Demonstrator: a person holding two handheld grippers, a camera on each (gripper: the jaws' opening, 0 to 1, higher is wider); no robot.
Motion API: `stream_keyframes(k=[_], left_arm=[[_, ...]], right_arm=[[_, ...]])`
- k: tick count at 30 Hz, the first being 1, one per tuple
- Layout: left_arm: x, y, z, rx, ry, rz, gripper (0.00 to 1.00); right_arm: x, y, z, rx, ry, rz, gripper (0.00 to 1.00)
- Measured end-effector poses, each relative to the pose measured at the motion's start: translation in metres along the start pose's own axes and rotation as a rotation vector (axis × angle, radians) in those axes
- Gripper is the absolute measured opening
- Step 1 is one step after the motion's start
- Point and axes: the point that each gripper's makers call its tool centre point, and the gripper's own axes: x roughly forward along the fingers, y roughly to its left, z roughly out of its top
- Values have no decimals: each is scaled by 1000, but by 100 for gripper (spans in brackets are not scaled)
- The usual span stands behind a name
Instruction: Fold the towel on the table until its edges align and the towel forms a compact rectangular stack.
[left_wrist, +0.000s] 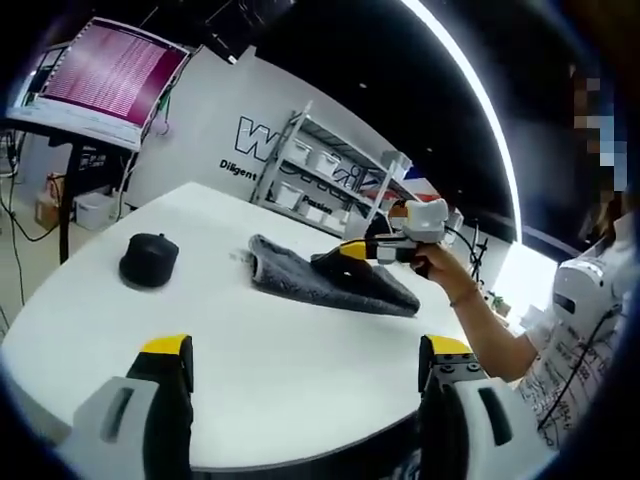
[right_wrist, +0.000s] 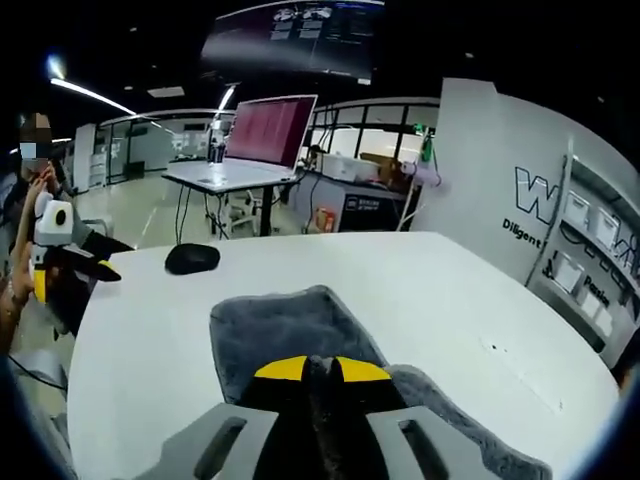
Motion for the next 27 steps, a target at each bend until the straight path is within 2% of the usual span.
stream_keyframes(k=[11,20,27], left_arm=[[-12,6,-2,-5,-5,19,98],[-15,8,-5,-10,-2,25,98],[-16,9,-6,-12,-1,21,98]], right_arm=[[12,15,18,-20,-26,26,10],[17,18,21,-13,-28,26,10],[18,18,33,-16,-49,15,10]])
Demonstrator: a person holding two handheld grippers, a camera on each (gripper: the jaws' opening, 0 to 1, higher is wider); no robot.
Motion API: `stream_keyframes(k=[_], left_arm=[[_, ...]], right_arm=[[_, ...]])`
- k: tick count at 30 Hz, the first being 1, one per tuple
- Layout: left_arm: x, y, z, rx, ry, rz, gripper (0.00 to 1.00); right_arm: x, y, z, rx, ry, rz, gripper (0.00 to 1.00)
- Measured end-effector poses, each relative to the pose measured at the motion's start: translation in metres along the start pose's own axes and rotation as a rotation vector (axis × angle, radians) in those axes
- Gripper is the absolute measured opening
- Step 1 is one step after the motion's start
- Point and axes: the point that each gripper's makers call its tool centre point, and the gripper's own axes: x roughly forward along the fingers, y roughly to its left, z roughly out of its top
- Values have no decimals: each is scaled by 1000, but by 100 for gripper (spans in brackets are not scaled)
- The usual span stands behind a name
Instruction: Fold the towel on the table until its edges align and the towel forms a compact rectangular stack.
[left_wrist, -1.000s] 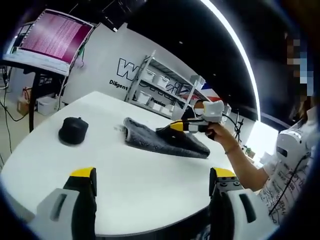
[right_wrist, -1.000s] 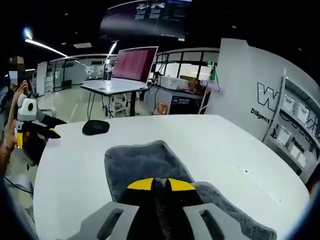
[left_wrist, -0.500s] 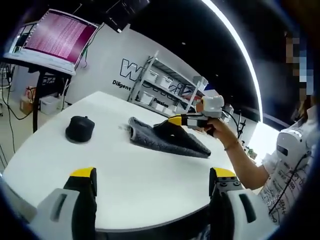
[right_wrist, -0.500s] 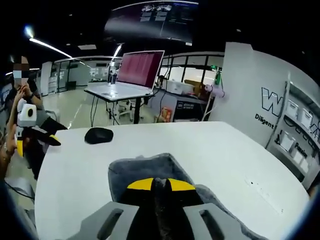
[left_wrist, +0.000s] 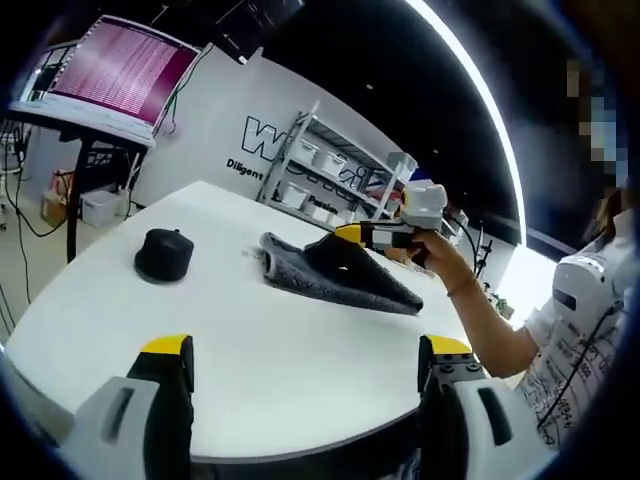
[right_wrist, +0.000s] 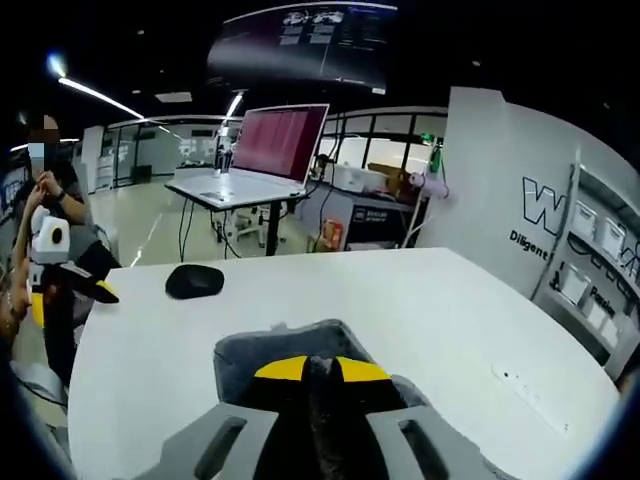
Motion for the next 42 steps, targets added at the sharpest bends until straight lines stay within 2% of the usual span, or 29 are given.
stream_keyframes(k=[12,42], left_arm=[[-5,4,1,-2,-6,7,97],[-11,6,3,1,-7,9,97]], right_arm=[[3,4,18,-9,-32,-3,10],[24,33,67,-54,-96,53,10]])
